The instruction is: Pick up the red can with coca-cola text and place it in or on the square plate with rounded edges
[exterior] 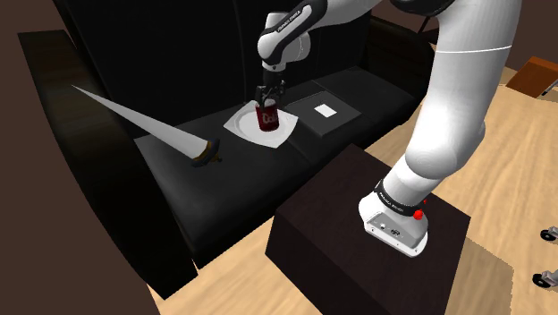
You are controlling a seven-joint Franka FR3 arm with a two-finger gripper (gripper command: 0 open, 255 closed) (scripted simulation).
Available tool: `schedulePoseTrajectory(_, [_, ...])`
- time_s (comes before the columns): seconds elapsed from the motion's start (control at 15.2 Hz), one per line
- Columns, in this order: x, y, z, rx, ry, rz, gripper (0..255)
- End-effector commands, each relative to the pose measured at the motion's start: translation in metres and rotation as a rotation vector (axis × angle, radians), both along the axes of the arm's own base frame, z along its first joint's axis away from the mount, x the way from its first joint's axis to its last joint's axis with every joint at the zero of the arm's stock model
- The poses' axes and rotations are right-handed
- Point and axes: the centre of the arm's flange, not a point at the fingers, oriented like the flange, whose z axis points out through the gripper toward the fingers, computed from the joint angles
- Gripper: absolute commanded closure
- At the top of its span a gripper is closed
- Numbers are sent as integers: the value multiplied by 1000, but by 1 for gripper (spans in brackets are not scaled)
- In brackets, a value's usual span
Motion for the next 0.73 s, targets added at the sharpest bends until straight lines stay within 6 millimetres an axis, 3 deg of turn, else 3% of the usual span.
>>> schedulePoseTrajectory(0.0, [2, 0, 20, 0, 0, 0, 0])
schedulePoseTrajectory(0.13, [3, -1, 44, 0, 0, 0, 0])
schedulePoseTrajectory(0.66, [3, -1, 44, 0, 0, 0, 0])
